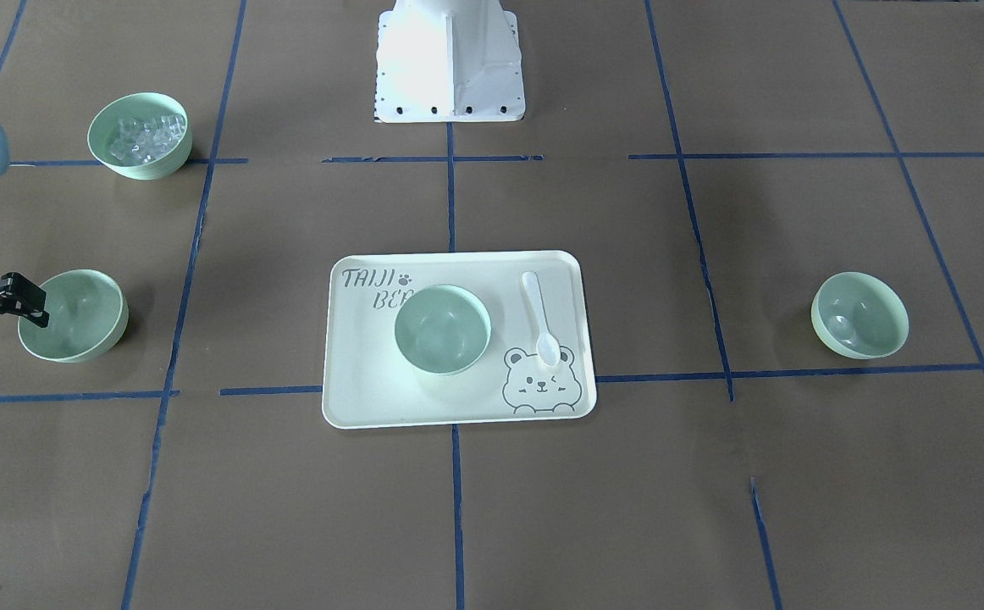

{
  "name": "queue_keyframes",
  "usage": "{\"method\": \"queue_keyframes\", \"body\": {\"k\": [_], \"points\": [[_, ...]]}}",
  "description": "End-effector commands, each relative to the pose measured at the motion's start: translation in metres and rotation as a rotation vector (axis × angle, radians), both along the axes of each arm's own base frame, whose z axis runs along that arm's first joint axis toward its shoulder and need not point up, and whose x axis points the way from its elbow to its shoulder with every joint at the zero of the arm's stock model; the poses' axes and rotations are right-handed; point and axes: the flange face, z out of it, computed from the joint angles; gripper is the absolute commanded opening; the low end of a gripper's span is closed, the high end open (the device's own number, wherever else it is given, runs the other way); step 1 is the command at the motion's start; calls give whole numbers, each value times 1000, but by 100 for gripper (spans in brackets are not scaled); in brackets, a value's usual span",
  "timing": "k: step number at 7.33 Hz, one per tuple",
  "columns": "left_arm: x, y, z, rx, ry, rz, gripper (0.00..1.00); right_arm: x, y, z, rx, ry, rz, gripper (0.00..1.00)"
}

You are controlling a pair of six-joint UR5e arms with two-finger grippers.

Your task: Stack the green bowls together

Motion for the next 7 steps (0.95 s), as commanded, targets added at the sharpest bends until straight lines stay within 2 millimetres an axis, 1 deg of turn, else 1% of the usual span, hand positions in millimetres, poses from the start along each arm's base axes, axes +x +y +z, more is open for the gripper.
{"method": "queue_keyframes", "body": {"k": [1, 3, 5, 6, 7], "points": [[0, -1, 4, -6, -3, 0, 100, -2, 0, -5, 1, -11, -5, 0], [15, -3, 2, -6, -5, 26, 100, -6, -1, -15, -24, -49, -10, 0], [18, -8, 5, -11, -6, 31, 100, -6, 2, -46, -36, -93, 23, 0], [20, -15, 8, -32, -3, 20, 100, -6, 3, -56, -37, -111, 27, 0], [25, -28, -2, -100, 14, -56, 100, -8, 0, -74, -34, -131, 44, 0]]}}
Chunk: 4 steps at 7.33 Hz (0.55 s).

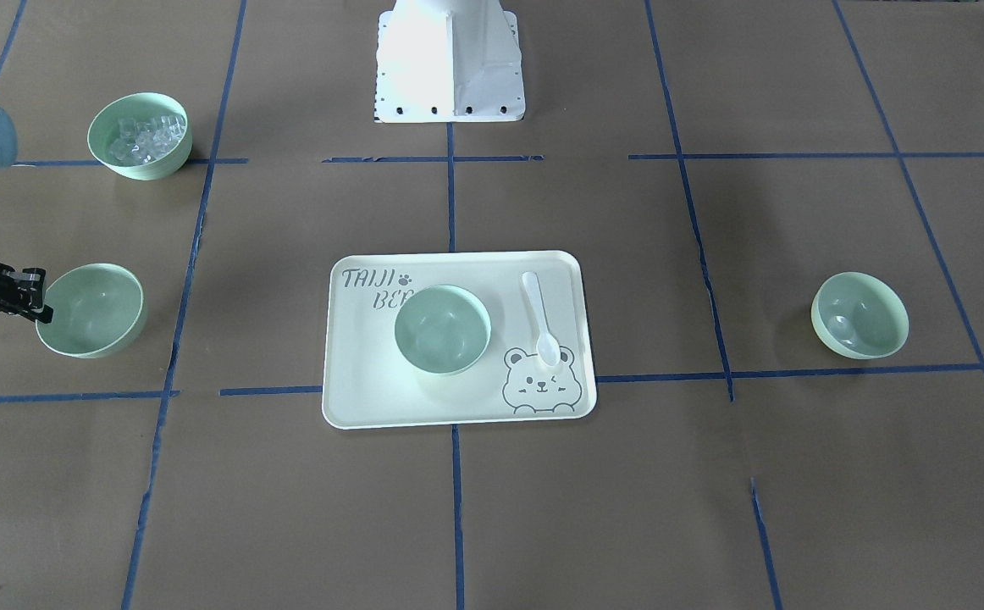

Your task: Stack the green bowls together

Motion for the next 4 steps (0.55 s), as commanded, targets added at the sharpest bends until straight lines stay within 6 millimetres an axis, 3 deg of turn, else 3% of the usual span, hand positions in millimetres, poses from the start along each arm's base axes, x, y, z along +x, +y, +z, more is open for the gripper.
{"method": "queue_keyframes", "body": {"k": [1, 3, 4], "points": [[50, -11, -4, -94, 17, -26, 100, -8, -9, -43, -31, -64, 47, 0], [73, -10, 17, -103, 22, -8, 100, -16, -19, -76, -55, -108, 77, 0], [98, -9, 21, -108, 29, 14, 100, -22, -27, -93, -63, -129, 88, 0]]}}
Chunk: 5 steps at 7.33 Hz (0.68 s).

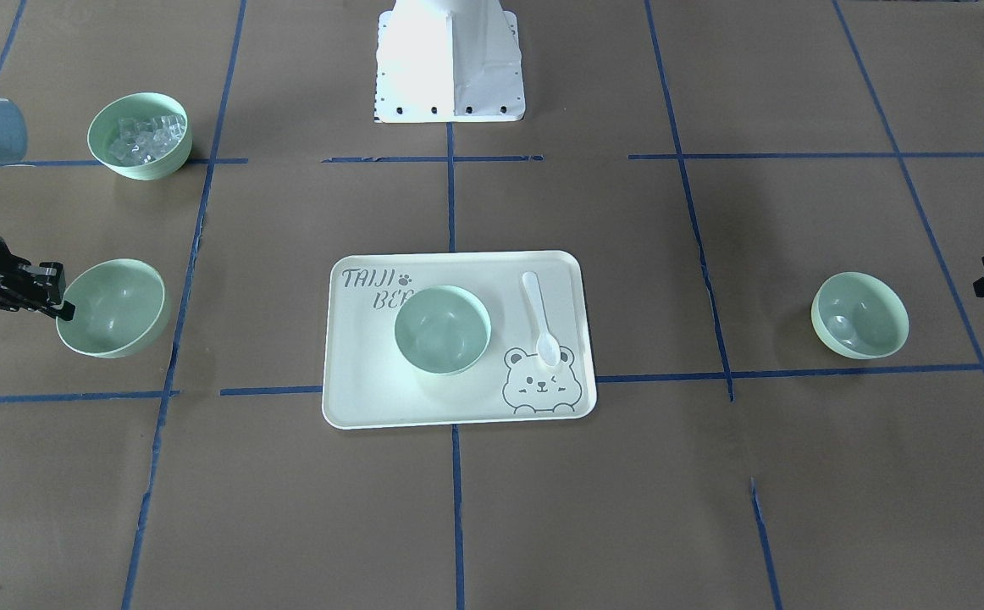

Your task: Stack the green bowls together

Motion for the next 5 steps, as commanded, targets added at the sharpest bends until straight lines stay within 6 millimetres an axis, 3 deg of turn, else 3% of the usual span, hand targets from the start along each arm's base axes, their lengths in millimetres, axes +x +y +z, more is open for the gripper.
{"method": "queue_keyframes", "body": {"k": [1, 3, 5], "points": [[40, 4, 13, -21, 5, 40, 100, -10, -13, -38, -26, -51, 27, 0], [69, -4, 19, -36, 0, 82, 95, -17, -13, -51, -47, -67, 40, 0], [97, 5, 24, -47, -7, 132, 82, -31, -19, -79, -64, -97, 54, 0]]}}
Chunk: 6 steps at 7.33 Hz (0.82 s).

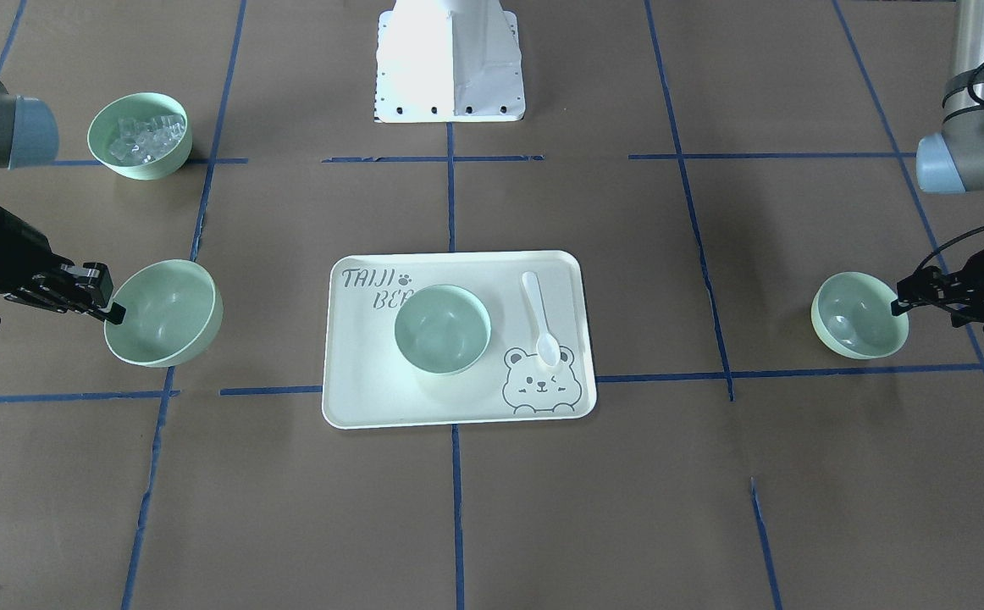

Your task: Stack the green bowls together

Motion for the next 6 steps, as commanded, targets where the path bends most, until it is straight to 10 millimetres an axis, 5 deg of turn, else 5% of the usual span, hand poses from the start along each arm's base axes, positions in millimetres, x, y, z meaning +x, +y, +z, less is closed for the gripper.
{"method": "queue_keyframes", "body": {"k": [1, 2, 6], "points": [[21, 6, 3, -10, -5, 36, 57, -14, -5, -27, -14, -28, 9, 0], [21, 5, 2, -7, -5, 37, 6, -20, -7, -41, -25, -42, 20, 0], [19, -13, -33, 42, 20, 18, 0, -42, -4, -60, -44, -57, 18, 0]]}}
